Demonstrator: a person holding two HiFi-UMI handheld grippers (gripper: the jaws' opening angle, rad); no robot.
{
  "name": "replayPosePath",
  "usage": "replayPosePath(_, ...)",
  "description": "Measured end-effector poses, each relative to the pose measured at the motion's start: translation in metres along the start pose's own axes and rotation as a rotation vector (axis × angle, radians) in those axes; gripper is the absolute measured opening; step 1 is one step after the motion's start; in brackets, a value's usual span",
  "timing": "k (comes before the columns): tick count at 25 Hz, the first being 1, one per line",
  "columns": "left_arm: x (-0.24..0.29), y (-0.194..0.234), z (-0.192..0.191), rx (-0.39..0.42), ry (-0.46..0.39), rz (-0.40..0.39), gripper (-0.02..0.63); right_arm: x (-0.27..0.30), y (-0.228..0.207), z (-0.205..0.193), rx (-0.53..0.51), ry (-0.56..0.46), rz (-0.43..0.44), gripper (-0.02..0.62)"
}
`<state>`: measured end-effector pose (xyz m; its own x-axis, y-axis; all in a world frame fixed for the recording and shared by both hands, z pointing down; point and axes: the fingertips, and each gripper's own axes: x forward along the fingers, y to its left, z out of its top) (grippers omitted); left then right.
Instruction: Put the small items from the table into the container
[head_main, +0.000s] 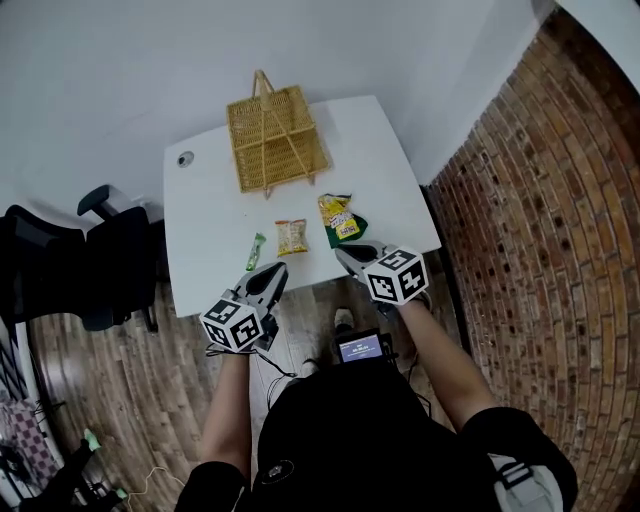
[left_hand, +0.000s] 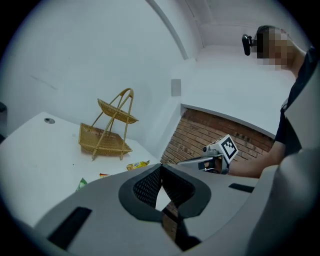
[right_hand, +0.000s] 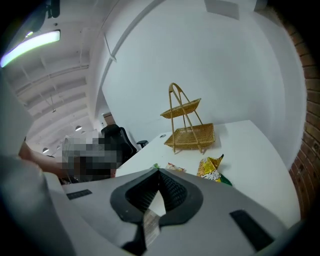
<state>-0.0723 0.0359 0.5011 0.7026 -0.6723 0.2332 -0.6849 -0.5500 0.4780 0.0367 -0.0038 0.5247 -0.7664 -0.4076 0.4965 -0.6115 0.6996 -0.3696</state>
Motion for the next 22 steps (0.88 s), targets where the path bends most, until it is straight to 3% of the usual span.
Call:
replayPosePath(10, 0.044, 0.038, 0.028, -0.035, -0.032, 0.101, 0.009, 0.028, -0.060, 0.026, 0.004, 0.040, 0.078, 0.009)
replayPosePath(16, 0.048, 0.059, 0.034, -0.022, -0.004, 0.145, 0.009, 0.046, -0.062, 0.035, 0.011, 0.048, 0.099, 0.009)
replayPosePath(22, 0.047, 0.070, 0.039, -0.020, 0.011, 0.123, 0.009, 0.058, -0.056, 0.047, 0.025, 0.026, 0.068, 0.009)
